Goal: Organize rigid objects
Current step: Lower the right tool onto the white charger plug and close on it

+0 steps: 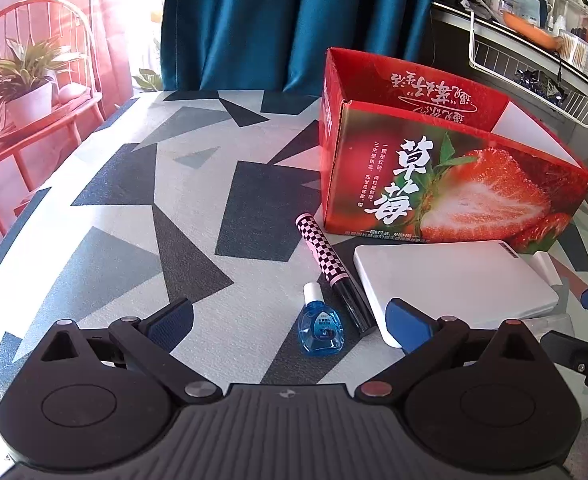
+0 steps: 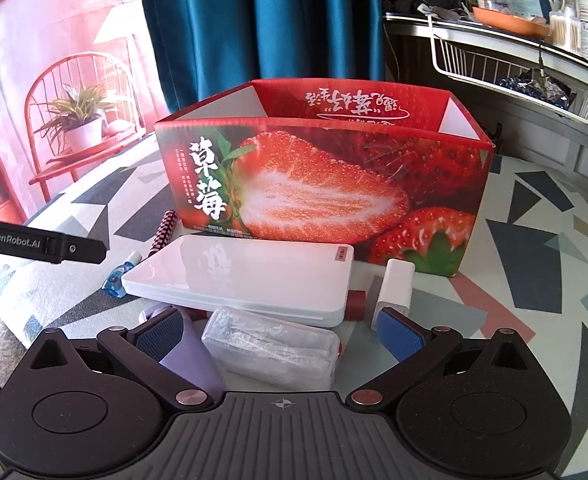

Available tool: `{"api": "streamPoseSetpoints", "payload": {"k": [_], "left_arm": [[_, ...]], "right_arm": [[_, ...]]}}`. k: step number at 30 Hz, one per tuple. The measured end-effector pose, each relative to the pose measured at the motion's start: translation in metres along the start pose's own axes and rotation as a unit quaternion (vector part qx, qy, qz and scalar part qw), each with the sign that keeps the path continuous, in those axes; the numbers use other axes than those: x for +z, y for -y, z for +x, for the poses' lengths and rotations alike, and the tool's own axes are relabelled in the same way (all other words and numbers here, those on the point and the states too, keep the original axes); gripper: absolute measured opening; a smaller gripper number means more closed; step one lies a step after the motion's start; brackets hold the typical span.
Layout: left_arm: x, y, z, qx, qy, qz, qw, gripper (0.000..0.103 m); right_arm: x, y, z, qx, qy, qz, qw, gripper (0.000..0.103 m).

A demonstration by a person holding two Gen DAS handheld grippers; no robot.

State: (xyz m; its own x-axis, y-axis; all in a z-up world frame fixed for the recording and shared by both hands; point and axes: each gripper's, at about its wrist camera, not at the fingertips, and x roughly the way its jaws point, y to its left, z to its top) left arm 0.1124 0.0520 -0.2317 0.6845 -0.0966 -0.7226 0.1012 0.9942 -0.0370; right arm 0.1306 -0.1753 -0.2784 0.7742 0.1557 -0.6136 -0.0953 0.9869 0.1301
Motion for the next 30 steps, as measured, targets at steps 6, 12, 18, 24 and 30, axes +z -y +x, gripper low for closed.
{"api": "streamPoseSetpoints", "payload": {"k": [6, 12, 18, 24, 30], "left_arm": [[-0.001, -0.007, 0.002, 0.011, 0.009, -0.009, 0.9999, 0.103], [0.0, -0.015, 0.012, 0.021, 0.006, -0.032, 0.9992, 0.103], [0.002, -0.014, 0.019, 0.027, 0.005, -0.032, 0.9991, 0.103], [0.0, -0.015, 0.024, 0.025, -0.003, -0.035, 0.9991, 0.102], [-0.003, -0.015, 0.027, 0.026, -0.008, -0.035, 0.999, 0.102]], "right_arm": [[0.005, 0.021, -0.002, -0.016, 0.025, 0.028, 0.999, 0.103], [0.013, 0.061, 0.004, -0.041, 0.049, 0.072, 0.995, 0.094], [0.012, 0.09, 0.026, -0.055, 0.043, 0.105, 0.992, 0.073], [0.003, 0.084, 0.046, -0.046, 0.009, 0.089, 0.995, 0.06], [0.001, 0.082, 0.047, -0.051, 0.011, 0.078, 0.996, 0.043]]}}
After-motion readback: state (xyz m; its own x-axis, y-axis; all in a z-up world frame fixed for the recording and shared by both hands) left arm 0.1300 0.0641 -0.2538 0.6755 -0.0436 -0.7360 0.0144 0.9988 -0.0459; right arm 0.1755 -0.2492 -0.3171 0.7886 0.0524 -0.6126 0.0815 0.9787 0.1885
